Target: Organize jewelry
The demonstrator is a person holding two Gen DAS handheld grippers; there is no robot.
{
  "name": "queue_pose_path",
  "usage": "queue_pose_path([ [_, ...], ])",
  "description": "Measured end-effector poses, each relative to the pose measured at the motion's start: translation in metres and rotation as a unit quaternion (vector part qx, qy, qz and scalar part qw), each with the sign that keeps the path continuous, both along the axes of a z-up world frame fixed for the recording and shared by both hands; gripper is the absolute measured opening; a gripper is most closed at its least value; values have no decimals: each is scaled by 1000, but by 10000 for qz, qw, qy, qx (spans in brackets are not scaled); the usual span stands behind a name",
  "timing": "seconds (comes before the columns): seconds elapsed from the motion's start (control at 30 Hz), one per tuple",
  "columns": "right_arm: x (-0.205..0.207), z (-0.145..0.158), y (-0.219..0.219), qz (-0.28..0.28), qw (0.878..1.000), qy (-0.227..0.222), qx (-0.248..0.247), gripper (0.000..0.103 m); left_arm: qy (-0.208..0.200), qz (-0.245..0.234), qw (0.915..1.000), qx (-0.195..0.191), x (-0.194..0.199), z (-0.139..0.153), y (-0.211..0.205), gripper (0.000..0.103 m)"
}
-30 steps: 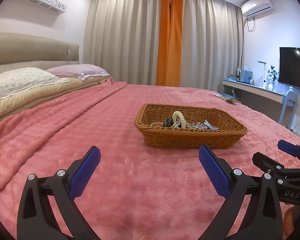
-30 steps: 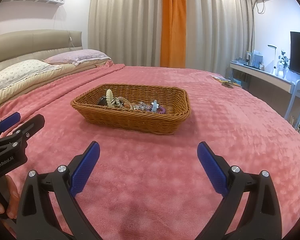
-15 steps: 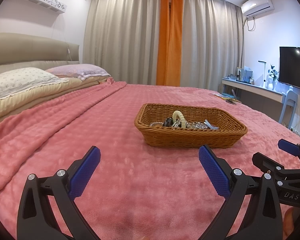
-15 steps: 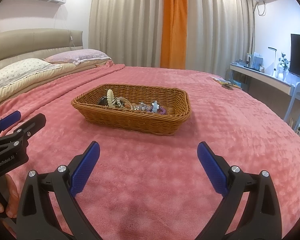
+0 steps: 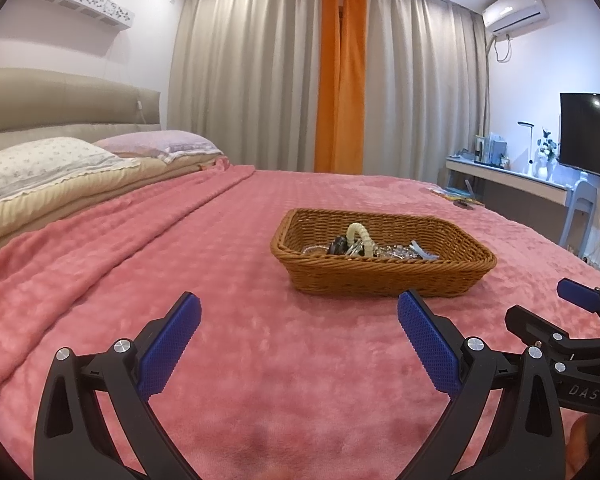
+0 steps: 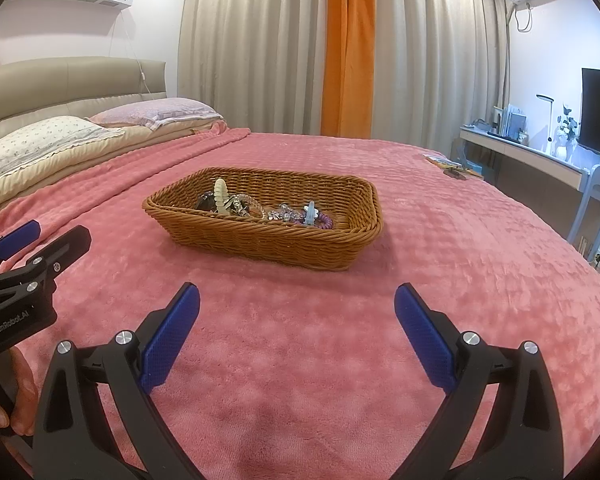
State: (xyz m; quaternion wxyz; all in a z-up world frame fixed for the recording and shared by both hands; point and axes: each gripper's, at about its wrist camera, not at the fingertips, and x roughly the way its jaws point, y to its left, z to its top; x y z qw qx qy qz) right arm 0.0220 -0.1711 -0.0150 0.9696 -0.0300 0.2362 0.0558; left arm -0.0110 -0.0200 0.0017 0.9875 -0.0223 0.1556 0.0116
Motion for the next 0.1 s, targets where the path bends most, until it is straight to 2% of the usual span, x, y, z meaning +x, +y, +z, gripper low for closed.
queue_pose_path([
  [0.1, 0, 0, 0, 0, 10000, 4, 2, 93, 6, 5, 10000, -26, 0, 0, 1, 96],
])
